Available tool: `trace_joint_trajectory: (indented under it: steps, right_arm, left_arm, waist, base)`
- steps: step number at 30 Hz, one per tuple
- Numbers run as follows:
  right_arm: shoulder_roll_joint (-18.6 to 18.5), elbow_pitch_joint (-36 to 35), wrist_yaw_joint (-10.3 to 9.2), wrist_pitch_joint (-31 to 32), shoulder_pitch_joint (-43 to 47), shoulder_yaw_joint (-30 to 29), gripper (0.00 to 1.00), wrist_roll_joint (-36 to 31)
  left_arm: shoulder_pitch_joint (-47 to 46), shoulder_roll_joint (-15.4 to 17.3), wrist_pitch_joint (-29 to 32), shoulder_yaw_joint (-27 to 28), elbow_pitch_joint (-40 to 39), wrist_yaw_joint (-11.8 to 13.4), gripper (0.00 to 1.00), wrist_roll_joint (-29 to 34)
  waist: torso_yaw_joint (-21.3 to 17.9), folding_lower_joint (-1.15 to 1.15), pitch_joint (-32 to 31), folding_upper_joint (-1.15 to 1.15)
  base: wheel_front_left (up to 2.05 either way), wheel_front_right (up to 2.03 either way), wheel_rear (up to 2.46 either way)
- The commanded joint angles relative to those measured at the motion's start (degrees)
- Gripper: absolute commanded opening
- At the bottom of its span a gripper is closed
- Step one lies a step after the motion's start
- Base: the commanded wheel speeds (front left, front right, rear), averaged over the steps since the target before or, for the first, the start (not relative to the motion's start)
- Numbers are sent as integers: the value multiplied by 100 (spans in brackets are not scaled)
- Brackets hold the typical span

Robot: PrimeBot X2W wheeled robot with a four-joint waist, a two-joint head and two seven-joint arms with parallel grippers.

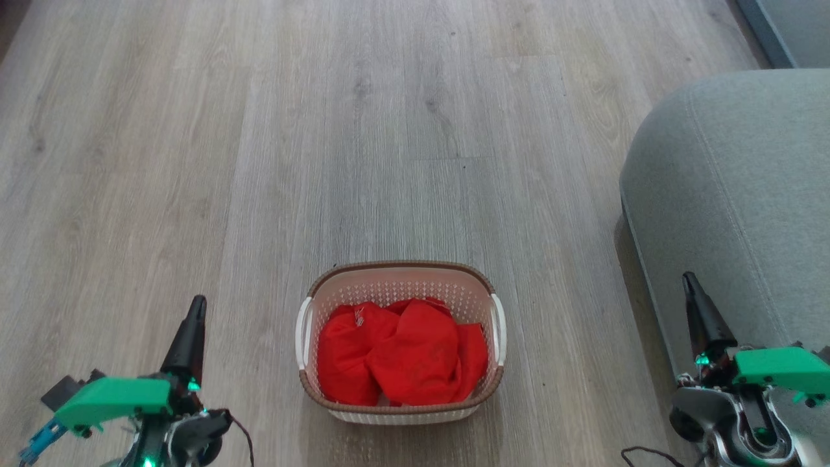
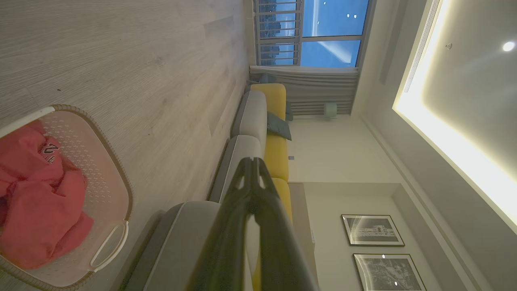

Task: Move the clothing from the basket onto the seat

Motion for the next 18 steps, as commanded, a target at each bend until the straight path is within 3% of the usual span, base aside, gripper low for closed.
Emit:
trace_joint_trajectory:
  steps: [1, 18]
  right_arm:
    - [-20, -225, 0, 24, -210, 102, 0, 37]
    - [-20, -225, 0, 24, -210, 102, 0, 37]
  left_arm:
    - [-275, 60, 40, 195, -193, -53, 0, -39]
    - [-275, 60, 40, 195, -193, -53, 0, -39]
  waist:
    - [0, 0, 0, 0]
    - [0, 0, 0, 0]
  base:
    - [0, 0, 0]
    - [0, 0, 0]
